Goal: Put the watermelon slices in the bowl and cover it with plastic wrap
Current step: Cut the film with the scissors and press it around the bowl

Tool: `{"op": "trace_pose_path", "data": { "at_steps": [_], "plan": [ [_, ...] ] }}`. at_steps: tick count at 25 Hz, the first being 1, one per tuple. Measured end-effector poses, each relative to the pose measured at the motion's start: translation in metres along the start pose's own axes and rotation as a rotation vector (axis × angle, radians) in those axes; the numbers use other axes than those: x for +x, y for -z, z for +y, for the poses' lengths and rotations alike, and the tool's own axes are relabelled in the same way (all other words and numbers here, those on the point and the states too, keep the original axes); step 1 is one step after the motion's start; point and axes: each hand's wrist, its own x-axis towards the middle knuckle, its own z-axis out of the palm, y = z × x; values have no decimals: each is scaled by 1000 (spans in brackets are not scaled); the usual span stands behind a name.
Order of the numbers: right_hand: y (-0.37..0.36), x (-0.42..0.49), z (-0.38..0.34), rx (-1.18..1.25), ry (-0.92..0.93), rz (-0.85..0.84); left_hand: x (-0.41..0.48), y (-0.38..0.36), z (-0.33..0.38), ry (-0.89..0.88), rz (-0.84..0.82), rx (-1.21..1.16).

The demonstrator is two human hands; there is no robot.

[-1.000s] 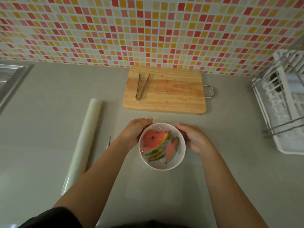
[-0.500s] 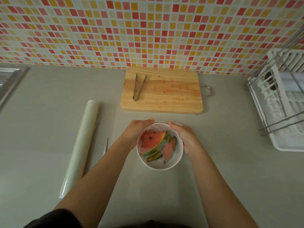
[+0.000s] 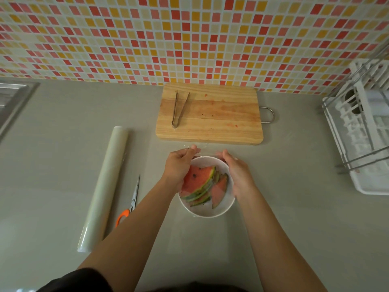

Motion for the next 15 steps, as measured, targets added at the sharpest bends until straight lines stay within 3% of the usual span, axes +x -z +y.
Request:
{"op": "trace_pose_path", "data": {
  "at_steps": [7, 15],
  "plan": [
    [-3, 9, -1, -166, -146, 77, 4, -1, -1, 122, 144, 126],
    [-8, 11, -8, -361, -179, 120, 0, -3, 13, 308, 93, 43]
  ]
}}
